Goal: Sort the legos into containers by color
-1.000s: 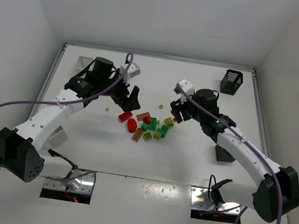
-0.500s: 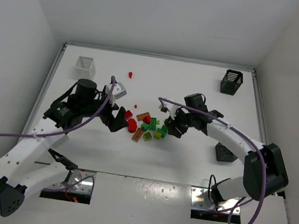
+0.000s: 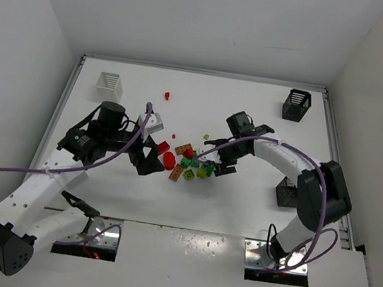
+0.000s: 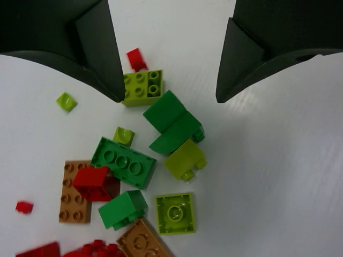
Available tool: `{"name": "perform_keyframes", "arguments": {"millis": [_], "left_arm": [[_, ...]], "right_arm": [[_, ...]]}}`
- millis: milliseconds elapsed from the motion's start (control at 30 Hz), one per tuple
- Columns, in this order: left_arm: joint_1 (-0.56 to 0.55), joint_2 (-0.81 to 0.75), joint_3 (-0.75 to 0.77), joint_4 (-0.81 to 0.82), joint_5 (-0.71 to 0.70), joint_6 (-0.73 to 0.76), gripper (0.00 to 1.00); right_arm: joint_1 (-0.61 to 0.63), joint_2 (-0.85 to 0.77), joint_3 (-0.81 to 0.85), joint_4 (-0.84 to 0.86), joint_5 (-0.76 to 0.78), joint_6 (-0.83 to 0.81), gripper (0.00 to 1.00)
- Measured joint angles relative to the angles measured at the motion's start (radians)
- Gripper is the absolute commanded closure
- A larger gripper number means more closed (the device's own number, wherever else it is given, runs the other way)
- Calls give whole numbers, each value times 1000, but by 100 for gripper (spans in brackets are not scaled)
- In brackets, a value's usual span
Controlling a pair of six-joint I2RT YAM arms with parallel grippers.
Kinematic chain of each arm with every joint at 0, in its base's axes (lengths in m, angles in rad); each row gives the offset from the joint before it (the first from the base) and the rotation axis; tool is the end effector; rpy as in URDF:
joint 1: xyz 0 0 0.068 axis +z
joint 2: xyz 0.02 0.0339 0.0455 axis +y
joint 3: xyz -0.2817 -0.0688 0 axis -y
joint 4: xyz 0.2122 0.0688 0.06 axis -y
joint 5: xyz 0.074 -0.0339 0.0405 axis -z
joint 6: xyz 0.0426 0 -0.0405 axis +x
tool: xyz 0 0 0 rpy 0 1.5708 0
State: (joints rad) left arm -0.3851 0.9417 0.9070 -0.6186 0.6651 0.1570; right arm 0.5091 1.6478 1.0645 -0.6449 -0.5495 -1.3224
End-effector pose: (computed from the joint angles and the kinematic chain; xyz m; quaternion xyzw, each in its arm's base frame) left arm 0.1326 -0.0821 0.3285 0.3662 0.7778 -0.3384 0.3825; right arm 0.2414 0.1602 0.2237 -0.7803 0.5411 0.1806 0.2564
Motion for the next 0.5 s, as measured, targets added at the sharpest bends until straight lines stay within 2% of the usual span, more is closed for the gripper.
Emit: {"name": "perform_keyframes", "arguments": {"millis": [267, 500], "left_arm": [[37, 61, 1, -39, 47, 41, 1], [99, 83, 1, -48, 104, 65, 1]], "right_arm": [[4, 223, 263, -264, 55, -465, 38], [11, 276, 309, -406, 109, -605, 39]]}}
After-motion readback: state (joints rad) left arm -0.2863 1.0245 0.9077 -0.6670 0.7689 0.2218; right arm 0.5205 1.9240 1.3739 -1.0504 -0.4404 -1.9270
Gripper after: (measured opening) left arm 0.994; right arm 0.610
